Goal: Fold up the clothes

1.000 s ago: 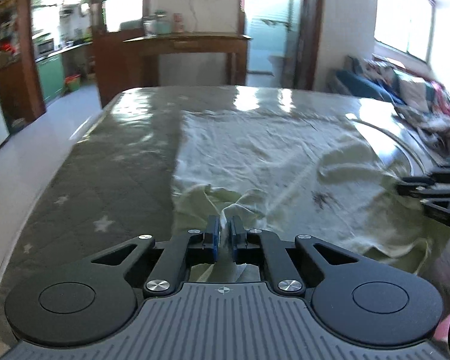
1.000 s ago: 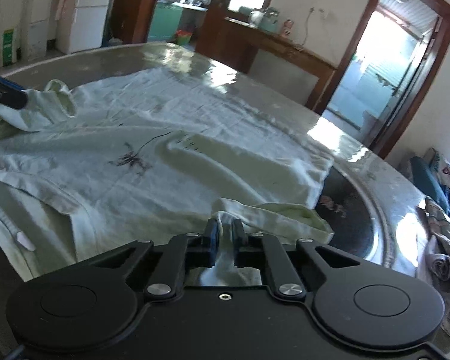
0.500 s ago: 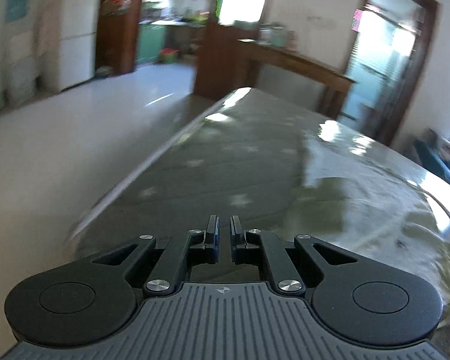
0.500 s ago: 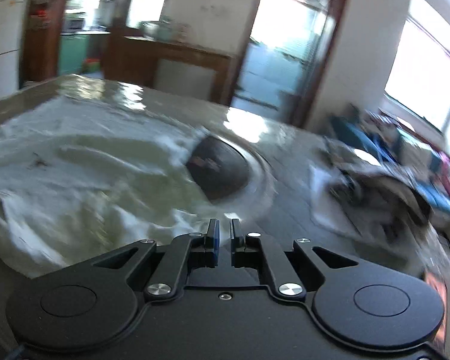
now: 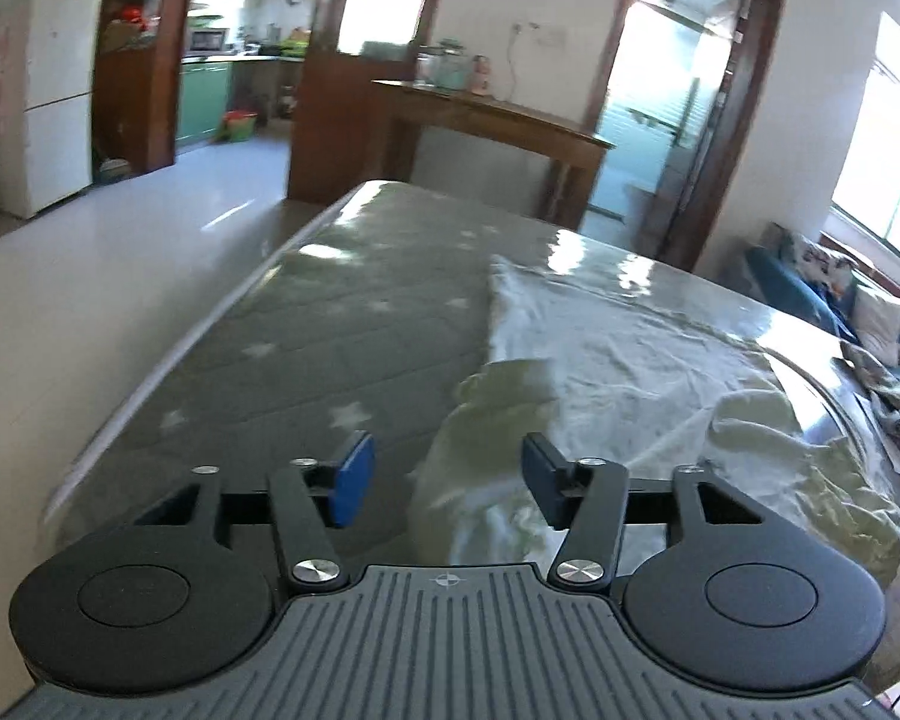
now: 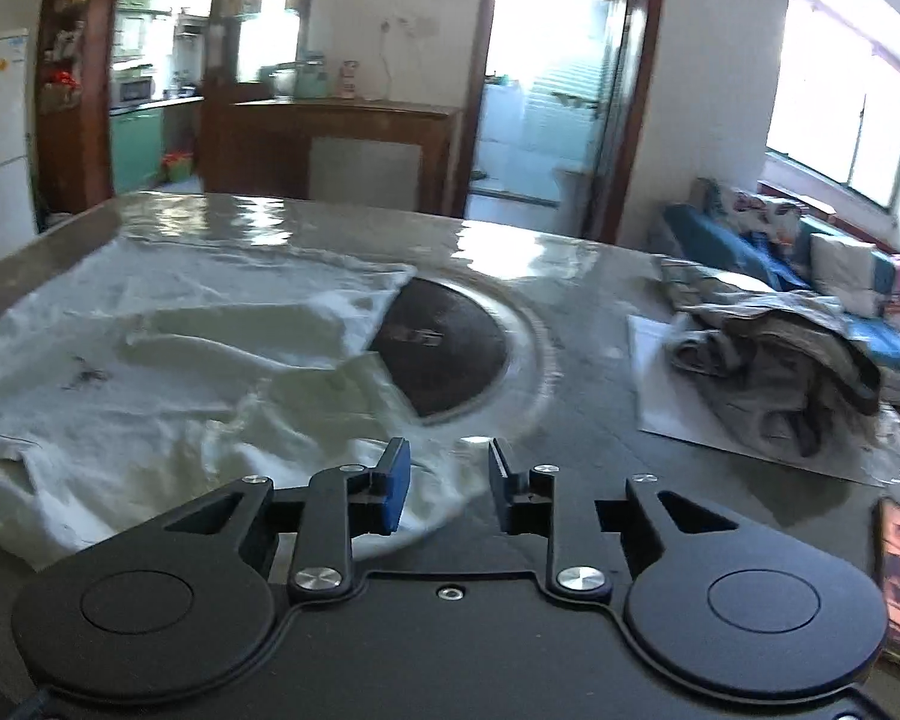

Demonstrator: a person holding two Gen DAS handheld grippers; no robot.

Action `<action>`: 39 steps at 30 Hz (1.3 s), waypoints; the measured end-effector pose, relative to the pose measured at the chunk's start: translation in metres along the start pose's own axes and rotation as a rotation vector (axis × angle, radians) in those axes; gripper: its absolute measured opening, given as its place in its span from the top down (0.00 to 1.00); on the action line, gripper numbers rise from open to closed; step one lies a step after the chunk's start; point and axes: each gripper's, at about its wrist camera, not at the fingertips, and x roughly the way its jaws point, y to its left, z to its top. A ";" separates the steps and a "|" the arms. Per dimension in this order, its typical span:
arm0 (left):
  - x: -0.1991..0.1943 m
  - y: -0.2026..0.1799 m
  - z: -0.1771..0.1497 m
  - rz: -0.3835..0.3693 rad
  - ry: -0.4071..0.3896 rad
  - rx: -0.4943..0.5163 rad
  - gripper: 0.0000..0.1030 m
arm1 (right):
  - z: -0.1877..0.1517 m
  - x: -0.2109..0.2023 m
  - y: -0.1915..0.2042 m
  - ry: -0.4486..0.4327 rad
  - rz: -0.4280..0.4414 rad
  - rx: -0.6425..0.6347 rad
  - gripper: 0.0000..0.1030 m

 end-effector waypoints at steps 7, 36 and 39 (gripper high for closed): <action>0.031 0.006 -0.004 -0.100 0.086 -0.119 0.86 | 0.002 0.009 0.011 0.030 0.073 0.000 0.55; -0.015 0.039 -0.017 0.071 0.003 -0.187 0.44 | -0.001 0.046 -0.024 0.111 0.059 0.181 0.51; -0.009 0.016 -0.019 0.010 0.012 -0.116 0.43 | -0.005 0.053 -0.023 0.127 0.051 0.200 0.51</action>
